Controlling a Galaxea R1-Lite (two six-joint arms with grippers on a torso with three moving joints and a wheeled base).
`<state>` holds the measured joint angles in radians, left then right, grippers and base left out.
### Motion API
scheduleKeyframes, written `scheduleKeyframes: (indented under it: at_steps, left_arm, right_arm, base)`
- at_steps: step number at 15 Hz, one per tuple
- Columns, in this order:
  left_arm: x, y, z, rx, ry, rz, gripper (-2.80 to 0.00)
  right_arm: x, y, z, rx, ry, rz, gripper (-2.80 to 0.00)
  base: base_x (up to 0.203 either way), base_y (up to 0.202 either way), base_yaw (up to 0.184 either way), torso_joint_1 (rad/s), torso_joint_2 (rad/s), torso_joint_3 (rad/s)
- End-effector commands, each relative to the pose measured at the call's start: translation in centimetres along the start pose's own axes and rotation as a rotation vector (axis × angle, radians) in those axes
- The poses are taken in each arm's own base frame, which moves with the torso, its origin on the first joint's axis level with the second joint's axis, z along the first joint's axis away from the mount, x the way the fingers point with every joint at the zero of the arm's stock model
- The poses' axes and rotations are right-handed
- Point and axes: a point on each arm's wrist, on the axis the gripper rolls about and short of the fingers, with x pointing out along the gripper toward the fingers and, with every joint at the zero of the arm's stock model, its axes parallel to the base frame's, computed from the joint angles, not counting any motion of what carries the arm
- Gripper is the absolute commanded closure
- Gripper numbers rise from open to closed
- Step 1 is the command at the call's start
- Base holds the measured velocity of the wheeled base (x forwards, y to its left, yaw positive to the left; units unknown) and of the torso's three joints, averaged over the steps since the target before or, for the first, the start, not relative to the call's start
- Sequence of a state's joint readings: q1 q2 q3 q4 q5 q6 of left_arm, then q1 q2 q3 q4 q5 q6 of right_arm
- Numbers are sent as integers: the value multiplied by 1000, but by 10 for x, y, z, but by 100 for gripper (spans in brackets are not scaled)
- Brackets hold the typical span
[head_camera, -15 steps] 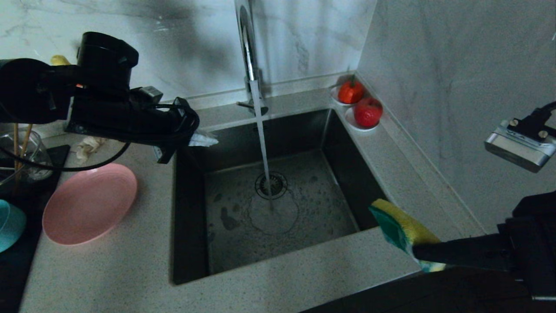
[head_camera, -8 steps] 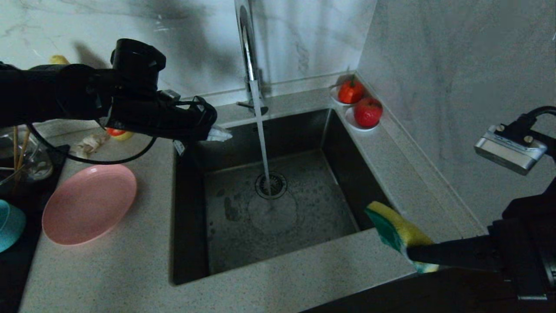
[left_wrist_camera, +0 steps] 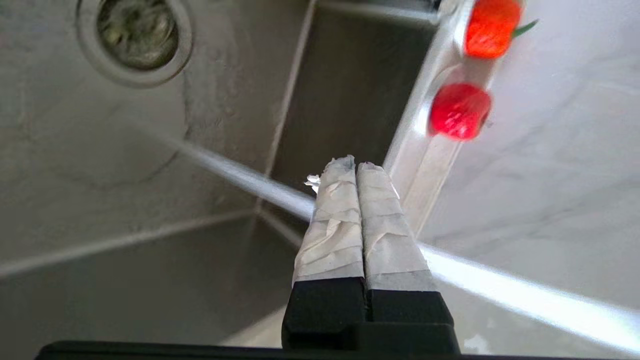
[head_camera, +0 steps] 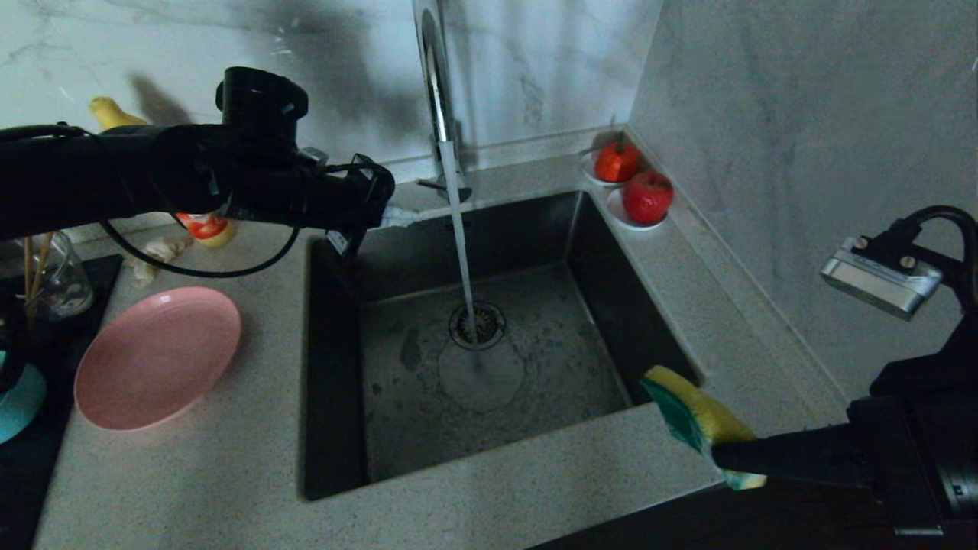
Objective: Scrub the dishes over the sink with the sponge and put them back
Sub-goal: Turn off the faucet
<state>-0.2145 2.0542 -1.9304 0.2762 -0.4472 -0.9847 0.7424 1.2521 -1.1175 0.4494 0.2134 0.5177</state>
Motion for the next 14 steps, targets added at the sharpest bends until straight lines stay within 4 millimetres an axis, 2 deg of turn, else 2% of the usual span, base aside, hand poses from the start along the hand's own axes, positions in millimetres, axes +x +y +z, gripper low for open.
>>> scheduleKeyframes:
  at_steps: [1,4,14]
  left_arm:
    - [11,6,3,-7,-23,-1,0]
    - [21,9,7,6,-102,-2,0]
    - [31,11,10,-3,-131,-57,0]
  right_arm:
    - [1,-1,-1,4,8,-3,0]
    - [1,-1,-1,4,9,-3,0]
    - [4,-2,-1,7,15,-10,0]
  base:
    - [0,0,0,0,0,0]
    - [0,0,0,0,0,0]
    - [0,0,0,0,0,0]
